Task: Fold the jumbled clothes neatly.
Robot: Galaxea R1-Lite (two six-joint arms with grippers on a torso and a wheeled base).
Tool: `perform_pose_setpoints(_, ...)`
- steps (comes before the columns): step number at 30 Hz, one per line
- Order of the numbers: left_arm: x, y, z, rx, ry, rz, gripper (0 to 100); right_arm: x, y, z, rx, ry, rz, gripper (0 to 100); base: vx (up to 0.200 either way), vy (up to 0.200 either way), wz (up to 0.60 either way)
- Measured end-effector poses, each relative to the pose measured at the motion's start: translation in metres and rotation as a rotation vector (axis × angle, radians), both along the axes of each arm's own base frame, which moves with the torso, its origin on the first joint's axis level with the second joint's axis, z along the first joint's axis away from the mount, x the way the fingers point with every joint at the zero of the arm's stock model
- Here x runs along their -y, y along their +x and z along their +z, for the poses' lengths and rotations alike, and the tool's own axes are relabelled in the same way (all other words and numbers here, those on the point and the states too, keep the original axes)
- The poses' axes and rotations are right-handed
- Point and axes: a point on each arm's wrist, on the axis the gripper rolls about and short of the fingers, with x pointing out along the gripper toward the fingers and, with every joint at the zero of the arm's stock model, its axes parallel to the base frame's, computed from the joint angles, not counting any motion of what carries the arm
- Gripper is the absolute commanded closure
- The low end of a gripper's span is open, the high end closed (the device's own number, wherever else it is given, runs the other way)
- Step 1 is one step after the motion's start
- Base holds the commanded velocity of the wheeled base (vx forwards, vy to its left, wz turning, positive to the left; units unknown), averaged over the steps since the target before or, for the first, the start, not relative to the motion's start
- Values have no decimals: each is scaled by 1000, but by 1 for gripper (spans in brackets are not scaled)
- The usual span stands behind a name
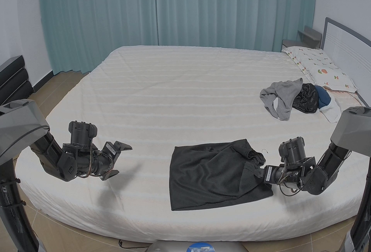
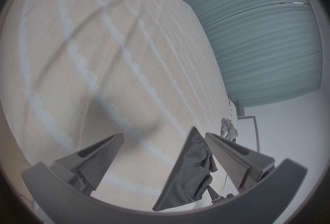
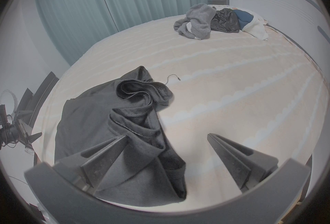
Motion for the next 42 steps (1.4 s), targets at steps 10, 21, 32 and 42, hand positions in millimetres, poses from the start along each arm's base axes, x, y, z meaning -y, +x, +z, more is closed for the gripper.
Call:
perform_pose_setpoints(10,2,0,-1,-2,6,-4,0,8,-4,8,-7,68,38,0,0,0,0)
perform_pose_setpoints(21,4,0,-2,-4,9,-6,0,9,3,15,5,281,152,0,0,0,0)
perform_pose_setpoints(32,4,0,-3,-3,11,-8,0,4,25,1,116,332,205,100,0,0,0)
perform_pose_setpoints(42,4,0,-3,-3,13,-9,0,19,17,-10,80,318,247,100,0,0,0)
